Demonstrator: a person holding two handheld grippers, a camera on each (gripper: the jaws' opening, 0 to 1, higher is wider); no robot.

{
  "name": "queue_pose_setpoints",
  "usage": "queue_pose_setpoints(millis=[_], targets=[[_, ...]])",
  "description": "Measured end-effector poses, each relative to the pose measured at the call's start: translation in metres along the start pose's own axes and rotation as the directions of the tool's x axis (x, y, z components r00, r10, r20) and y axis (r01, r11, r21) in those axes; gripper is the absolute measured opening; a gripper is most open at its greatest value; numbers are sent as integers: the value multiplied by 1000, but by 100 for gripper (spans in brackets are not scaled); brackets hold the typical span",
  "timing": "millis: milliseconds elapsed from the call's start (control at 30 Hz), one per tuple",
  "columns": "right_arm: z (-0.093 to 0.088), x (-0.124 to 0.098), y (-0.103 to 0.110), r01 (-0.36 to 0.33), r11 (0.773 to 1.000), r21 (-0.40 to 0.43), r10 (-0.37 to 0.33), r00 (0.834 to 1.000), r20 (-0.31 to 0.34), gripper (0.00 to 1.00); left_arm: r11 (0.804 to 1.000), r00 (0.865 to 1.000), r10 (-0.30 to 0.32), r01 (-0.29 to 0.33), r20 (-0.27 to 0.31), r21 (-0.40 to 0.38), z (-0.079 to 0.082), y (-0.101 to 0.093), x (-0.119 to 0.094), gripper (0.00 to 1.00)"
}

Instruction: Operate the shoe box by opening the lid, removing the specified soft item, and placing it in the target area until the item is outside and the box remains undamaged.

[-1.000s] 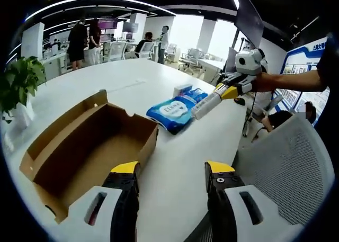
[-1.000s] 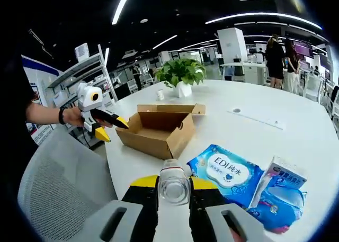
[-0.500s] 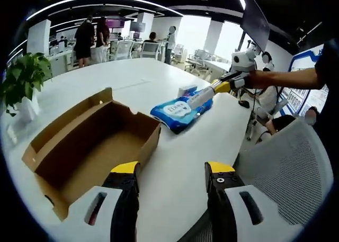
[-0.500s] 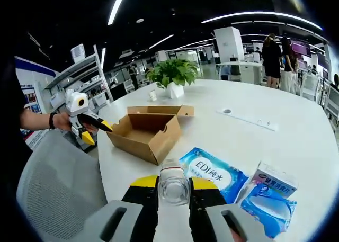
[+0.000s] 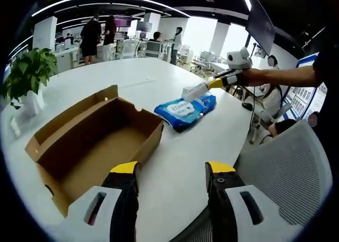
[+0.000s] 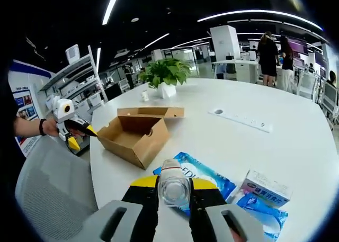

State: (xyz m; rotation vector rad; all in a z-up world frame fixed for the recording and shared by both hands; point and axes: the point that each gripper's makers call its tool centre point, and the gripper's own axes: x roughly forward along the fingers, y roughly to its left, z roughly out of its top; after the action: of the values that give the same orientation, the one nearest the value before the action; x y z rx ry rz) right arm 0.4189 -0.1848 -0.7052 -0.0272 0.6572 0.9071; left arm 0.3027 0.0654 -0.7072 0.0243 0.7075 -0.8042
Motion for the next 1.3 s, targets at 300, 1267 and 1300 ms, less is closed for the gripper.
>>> queue_pose_setpoints(millis=[300,1267,1300], targets=[[8,5,-24,40,999,-8,-40,999,-26,17,1000,1000,20,-20,9,-16,-3,5,-7,51],[24,27,-81,78,986,-146,-105,977,-186,17,997,999,47,-46,17,-61,-6,15,-13,51],[25,28,-81,77,985,-154,-106,976,-190,17,997,999,48,-47,18,-63,-6,16,-13,51]])
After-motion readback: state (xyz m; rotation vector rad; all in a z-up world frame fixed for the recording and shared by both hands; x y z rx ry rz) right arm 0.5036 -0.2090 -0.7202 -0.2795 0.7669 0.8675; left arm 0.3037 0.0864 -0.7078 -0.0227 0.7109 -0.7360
